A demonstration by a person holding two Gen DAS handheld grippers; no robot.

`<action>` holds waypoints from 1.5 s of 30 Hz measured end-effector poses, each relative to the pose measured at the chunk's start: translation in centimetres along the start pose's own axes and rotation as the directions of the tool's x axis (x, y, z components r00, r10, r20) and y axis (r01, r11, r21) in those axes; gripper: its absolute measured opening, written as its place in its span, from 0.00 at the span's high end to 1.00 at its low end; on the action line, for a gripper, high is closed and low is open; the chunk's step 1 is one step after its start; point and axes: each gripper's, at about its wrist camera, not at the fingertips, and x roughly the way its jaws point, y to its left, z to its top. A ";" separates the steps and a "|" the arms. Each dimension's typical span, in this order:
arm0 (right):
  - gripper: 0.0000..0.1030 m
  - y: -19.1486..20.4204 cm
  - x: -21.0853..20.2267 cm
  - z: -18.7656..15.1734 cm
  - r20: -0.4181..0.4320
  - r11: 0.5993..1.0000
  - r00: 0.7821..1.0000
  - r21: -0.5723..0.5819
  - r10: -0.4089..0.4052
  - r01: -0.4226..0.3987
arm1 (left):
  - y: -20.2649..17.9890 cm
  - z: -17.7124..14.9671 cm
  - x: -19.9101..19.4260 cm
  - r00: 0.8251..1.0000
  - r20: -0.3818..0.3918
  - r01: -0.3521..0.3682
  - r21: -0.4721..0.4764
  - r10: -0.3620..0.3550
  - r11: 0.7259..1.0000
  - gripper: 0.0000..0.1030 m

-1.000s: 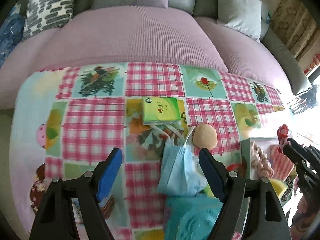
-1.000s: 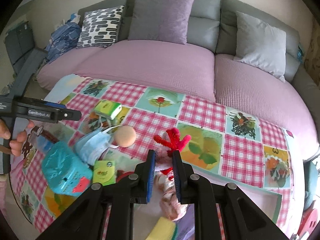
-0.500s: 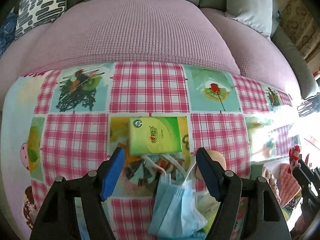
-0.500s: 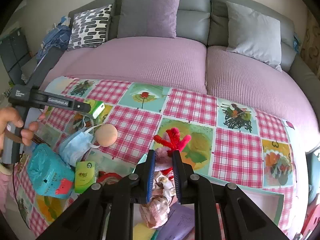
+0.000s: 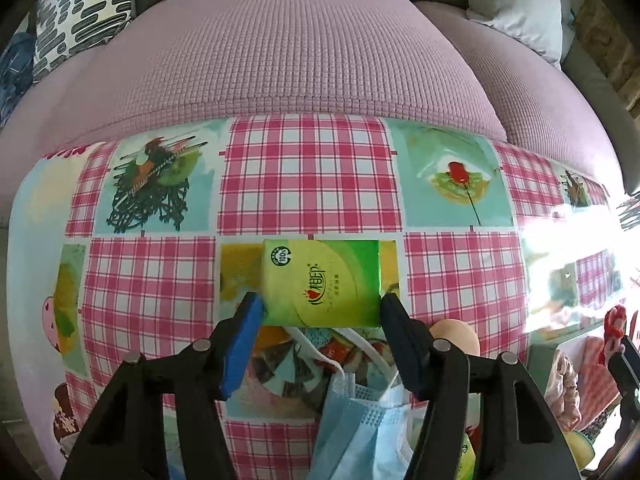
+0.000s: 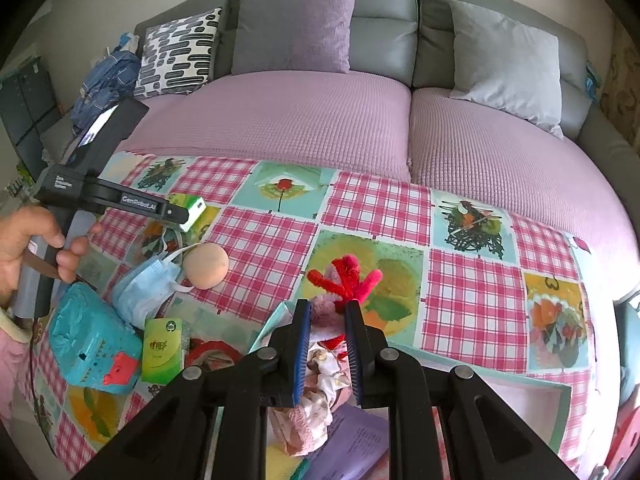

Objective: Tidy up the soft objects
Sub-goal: 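Carry the tissue packet and red ribbon toy over the white tray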

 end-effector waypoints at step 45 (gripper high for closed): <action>0.82 -2.1 -9.0 -11.6 0.029 0.993 1.000 0.119 -0.006 0.003 | -13.1 -17.3 -12.2 0.935 0.168 0.265 0.251 -0.312 0.931 0.43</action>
